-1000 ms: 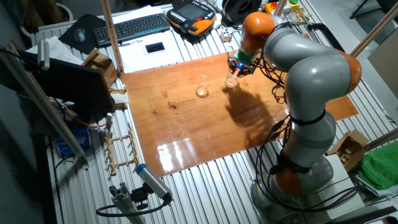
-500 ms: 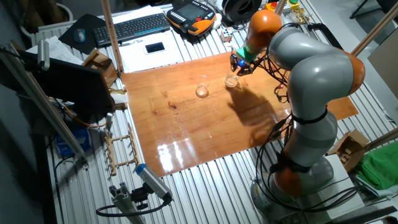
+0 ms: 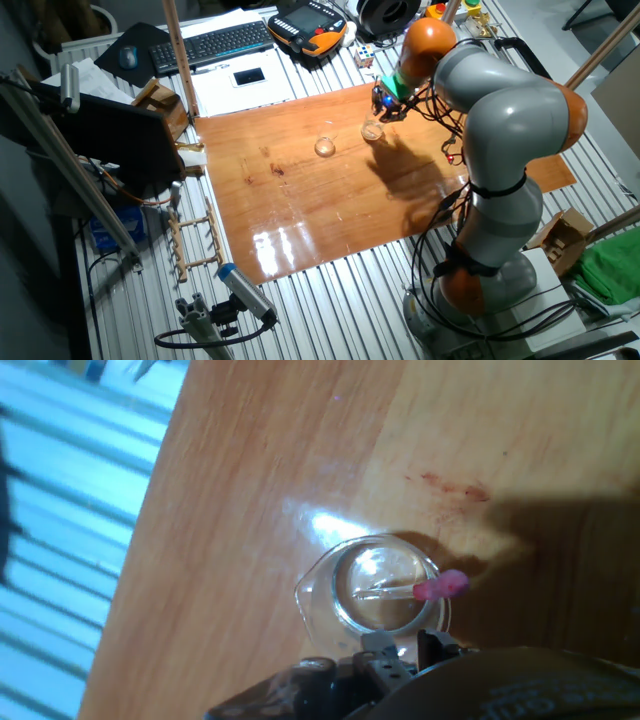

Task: Transfer liquid using a dropper

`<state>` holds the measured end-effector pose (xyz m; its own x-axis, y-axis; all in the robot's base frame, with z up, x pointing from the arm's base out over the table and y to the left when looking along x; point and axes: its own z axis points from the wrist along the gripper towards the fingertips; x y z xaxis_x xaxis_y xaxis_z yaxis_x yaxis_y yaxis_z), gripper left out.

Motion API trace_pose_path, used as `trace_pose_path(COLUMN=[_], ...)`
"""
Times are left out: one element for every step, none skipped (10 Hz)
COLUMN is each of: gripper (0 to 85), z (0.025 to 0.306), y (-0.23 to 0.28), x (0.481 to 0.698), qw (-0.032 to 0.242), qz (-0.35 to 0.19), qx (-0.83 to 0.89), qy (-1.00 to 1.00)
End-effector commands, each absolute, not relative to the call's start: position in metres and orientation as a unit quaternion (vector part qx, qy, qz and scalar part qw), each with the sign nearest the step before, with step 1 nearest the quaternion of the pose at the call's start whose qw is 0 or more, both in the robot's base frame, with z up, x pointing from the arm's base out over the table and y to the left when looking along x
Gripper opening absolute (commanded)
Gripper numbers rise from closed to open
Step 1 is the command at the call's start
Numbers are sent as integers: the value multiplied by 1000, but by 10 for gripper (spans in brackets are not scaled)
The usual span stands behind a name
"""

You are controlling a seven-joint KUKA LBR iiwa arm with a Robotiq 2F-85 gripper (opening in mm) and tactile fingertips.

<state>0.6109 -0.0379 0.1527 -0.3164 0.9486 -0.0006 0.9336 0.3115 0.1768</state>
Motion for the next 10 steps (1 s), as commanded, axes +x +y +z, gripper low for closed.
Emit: trace_pose_path(gripper=[230, 220, 213, 203, 197, 190, 187, 183, 183, 183], z=[153, 153, 153, 153, 153, 154, 154, 154, 153, 152], y=[-38, -39, -40, -41, -40, -40, -40, -40, -40, -40], x=[611, 611, 610, 610, 611, 611, 611, 612, 611, 611], qw=[77, 80, 83, 80, 85, 87, 86, 83, 82, 83], qz=[47, 47, 45, 42, 39, 36, 34, 32, 32, 30], qx=[842, 852, 866, 873, 883, 892, 899, 904, 909, 913], qy=[533, 515, 491, 479, 460, 442, 428, 417, 407, 399])
